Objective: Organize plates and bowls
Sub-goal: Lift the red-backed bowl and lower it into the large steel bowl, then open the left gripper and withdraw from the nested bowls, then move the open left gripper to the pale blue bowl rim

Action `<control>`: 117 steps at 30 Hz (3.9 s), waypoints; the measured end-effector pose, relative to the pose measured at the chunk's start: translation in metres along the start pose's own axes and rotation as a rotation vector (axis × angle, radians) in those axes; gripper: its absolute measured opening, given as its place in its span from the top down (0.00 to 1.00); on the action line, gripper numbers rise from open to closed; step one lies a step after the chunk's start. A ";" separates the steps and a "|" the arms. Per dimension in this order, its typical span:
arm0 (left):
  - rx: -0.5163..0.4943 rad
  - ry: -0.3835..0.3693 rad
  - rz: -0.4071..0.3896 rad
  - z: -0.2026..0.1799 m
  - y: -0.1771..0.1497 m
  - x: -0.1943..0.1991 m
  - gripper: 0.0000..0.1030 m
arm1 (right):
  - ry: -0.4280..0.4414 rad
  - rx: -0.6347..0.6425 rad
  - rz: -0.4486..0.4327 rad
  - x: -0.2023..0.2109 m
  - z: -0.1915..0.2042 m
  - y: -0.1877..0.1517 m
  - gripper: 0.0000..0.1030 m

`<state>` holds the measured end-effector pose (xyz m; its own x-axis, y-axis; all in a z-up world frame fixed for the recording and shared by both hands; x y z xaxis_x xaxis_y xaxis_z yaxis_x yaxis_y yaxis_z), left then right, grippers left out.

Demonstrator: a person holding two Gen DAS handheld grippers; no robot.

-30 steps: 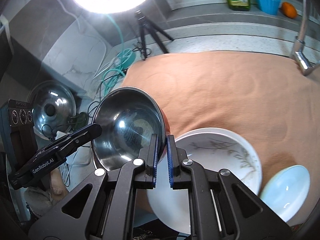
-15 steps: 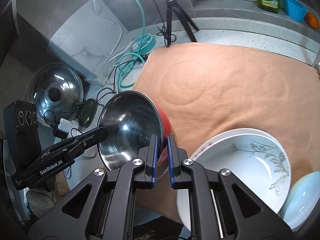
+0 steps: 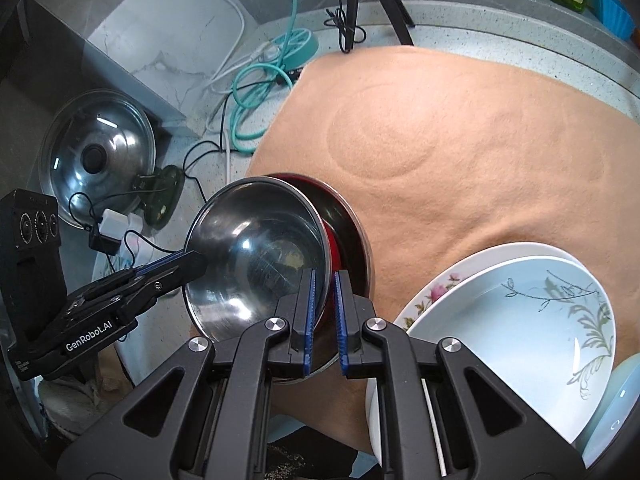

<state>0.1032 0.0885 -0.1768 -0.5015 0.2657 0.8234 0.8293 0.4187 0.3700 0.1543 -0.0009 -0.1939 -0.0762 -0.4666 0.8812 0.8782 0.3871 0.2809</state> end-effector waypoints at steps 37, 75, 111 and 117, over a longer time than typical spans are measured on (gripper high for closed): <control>-0.016 0.038 0.014 0.002 0.003 -0.004 0.90 | -0.034 0.019 -0.022 0.001 -0.002 0.005 0.81; -0.209 -0.155 0.005 -0.157 -0.021 -0.009 0.90 | -0.305 -0.007 -0.240 0.143 -0.106 -0.037 0.60; -0.349 -0.217 0.195 -0.269 -0.088 -0.079 0.90 | -0.393 -0.211 -0.249 0.200 -0.254 -0.118 0.58; -0.377 -0.221 0.230 -0.280 -0.098 -0.090 0.90 | -0.314 -0.321 -0.219 0.193 -0.282 -0.139 0.58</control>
<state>0.1364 -0.2196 -0.1668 -0.3018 0.5094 0.8059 0.9355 -0.0048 0.3534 0.1500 -0.3691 -0.1698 -0.3702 -0.2287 0.9004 0.9229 0.0197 0.3845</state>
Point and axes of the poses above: each gripper's, at about its wrist camera, not at the fingertips, and x roughly against the way its jaws point, z to its left, y to its top, the point moved 9 cm from there along -x, roughly the way its jaws point, and after that the axes turned 1 degree about x, right-handed, at the moved point
